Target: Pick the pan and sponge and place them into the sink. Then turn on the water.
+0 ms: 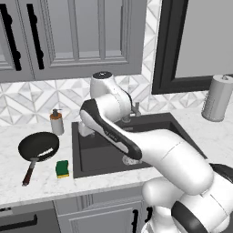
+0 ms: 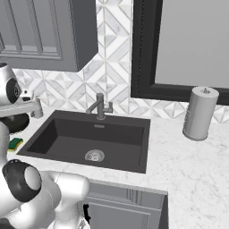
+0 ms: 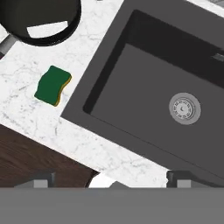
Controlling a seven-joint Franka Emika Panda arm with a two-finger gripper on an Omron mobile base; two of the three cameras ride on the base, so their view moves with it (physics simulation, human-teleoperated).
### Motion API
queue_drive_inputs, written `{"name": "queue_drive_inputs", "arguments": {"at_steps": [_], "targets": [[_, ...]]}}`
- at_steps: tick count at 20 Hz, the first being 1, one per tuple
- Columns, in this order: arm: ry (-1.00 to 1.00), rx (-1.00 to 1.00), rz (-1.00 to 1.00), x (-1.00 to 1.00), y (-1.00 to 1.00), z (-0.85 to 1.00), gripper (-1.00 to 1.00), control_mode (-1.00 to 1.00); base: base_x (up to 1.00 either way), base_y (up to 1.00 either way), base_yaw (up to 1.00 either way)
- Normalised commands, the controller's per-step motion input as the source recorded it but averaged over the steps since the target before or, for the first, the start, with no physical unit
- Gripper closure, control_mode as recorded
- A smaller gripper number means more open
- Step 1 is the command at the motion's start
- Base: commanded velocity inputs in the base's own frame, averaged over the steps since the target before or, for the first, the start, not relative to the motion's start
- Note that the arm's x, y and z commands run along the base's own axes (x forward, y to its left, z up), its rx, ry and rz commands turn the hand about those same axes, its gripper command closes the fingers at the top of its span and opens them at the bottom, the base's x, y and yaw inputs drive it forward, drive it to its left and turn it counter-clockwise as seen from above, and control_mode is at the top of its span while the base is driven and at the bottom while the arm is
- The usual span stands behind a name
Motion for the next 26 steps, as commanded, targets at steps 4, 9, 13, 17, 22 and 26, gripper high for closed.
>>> {"name": "queue_drive_inputs", "arguments": {"at_steps": [4,9,13,17,22,26], "targets": [[0.04,0.00,0.07,0.18,0.82,-0.56,-1.00,-1.00,0.00,0.00,0.00],[0.00,0.00,0.00,0.01,0.18,-0.26,-1.00,-1.00,0.00,0.00,0.00],[0.02,0.00,0.00,0.04,0.07,-0.12,-1.00,-1.00,0.00,0.00,0.00],[0.01,0.00,0.00,0.08,0.46,-0.30,-1.00,-1.00,0.00,0.00,0.00],[0.03,0.00,0.00,0.11,0.42,-0.16,-1.00,-1.00,0.00,0.00,0.00],[0.08,-0.01,0.00,0.13,0.41,-0.12,-1.00,-1.00,0.00,0.00,0.00]]}}
